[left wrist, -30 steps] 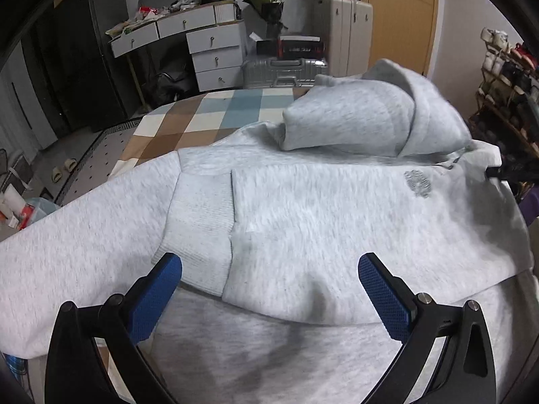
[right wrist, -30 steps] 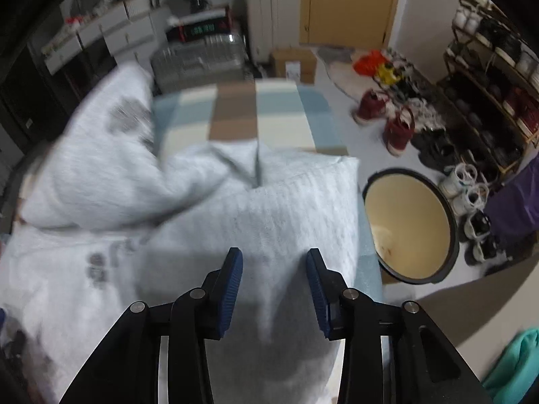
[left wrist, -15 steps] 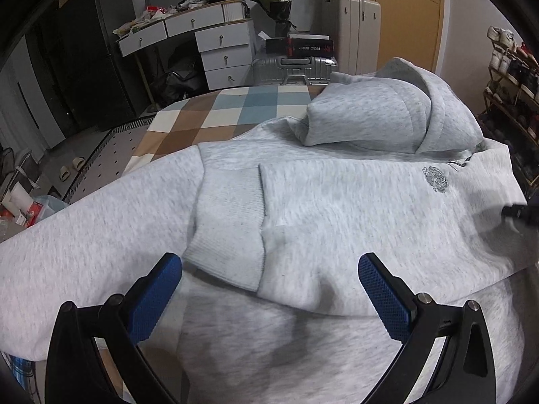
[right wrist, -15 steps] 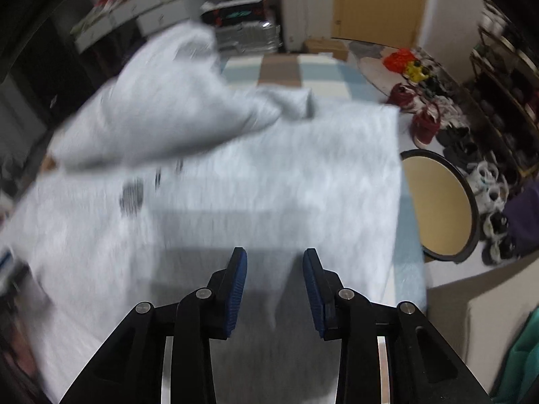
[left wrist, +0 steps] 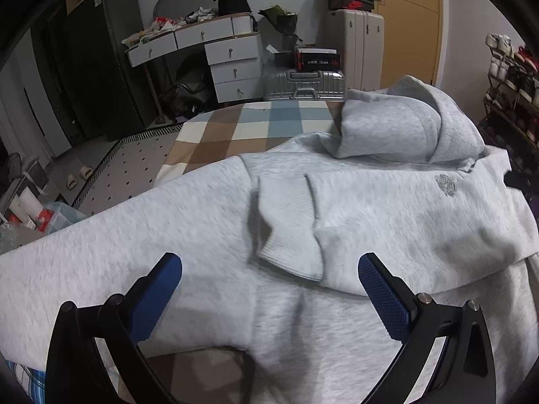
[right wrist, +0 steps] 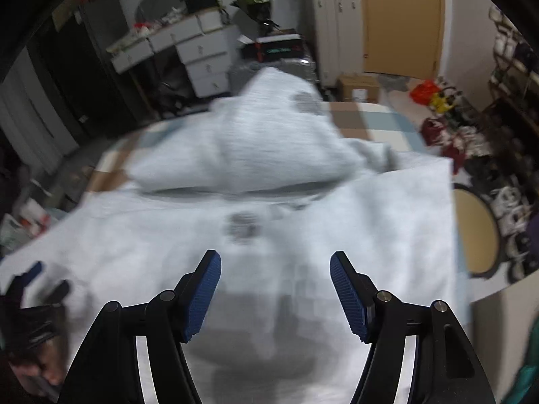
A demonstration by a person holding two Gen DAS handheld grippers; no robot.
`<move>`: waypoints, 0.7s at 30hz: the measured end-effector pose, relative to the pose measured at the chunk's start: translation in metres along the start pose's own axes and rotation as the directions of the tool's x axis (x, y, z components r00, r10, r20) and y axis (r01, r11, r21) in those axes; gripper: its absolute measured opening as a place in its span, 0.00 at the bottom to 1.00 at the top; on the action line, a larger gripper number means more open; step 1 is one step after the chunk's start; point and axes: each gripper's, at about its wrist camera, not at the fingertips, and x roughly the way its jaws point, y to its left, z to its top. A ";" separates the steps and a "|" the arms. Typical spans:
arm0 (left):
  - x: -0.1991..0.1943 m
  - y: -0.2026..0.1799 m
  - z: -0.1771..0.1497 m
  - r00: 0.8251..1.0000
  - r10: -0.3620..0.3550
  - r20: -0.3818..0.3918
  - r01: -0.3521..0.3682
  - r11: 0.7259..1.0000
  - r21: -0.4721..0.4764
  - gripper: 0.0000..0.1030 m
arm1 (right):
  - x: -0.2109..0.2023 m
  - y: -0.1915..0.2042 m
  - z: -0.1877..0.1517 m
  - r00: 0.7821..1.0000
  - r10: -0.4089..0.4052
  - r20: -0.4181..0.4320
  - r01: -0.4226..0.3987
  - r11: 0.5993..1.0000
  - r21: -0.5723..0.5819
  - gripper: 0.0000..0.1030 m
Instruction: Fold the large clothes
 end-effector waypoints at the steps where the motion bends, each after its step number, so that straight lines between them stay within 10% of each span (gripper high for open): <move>1: 0.000 0.006 0.001 1.000 -0.010 0.000 0.010 1.000 -0.018 0.99 | -0.010 0.015 -0.010 0.999 0.022 0.044 -0.021 1.000 -0.015 0.65; 6: -0.010 0.026 -0.001 0.999 -0.035 0.022 0.037 0.997 -0.070 0.99 | -0.071 0.073 -0.064 0.958 0.120 0.262 -0.110 0.992 -0.054 0.88; 10: -0.025 0.044 -0.006 0.997 -0.041 0.070 0.049 0.993 -0.109 0.99 | -0.118 0.087 -0.118 0.880 0.156 0.449 -0.176 0.984 0.003 1.00; 21: -0.093 0.138 -0.036 0.980 -0.028 0.195 0.101 0.921 -0.375 0.99 | -0.134 0.076 -0.168 0.879 0.098 0.466 -0.094 0.995 -0.031 1.00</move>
